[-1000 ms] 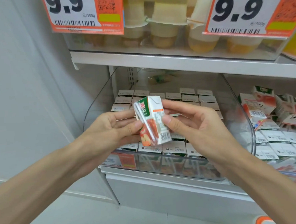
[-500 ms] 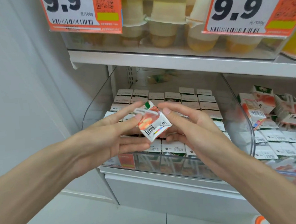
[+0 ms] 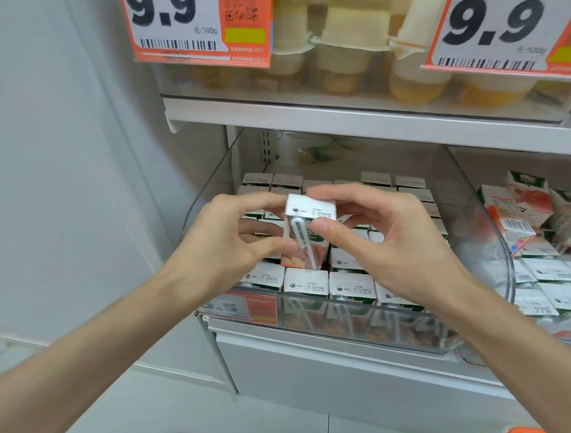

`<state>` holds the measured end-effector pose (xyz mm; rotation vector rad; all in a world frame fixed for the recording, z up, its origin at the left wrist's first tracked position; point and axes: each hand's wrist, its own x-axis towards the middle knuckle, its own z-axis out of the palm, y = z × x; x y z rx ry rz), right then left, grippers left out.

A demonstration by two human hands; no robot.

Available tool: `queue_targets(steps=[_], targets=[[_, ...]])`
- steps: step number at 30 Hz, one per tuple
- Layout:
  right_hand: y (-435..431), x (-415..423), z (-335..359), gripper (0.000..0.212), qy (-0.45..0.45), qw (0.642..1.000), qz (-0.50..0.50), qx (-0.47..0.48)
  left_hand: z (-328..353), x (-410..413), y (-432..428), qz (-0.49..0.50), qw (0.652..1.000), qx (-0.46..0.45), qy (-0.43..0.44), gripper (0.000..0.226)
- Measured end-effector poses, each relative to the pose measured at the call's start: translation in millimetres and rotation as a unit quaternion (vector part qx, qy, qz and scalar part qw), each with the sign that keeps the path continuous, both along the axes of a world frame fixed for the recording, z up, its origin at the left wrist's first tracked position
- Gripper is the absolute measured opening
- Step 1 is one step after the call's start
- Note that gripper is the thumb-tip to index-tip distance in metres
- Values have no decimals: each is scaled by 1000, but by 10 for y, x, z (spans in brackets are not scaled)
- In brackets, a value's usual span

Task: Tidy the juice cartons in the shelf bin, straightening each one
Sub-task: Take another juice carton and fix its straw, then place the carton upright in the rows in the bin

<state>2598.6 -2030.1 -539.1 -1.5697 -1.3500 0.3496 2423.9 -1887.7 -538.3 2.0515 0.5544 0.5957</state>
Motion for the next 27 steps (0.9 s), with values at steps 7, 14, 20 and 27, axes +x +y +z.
queue_targets(steps=[7,14,20,27], targets=[[-19,94,-88,34,-81,995,-25,-45,-22,-117,210,23,951,248,184,46],[21,75,-241,34,-231,958,-12,-171,-56,-81,315,3,928,283,243,39],[40,120,-258,31,-218,958,-14,-186,0,-21,412,-39,914,301,270,39],[32,116,-271,34,-214,961,-14,-173,19,131,430,-78,916,279,278,40]])
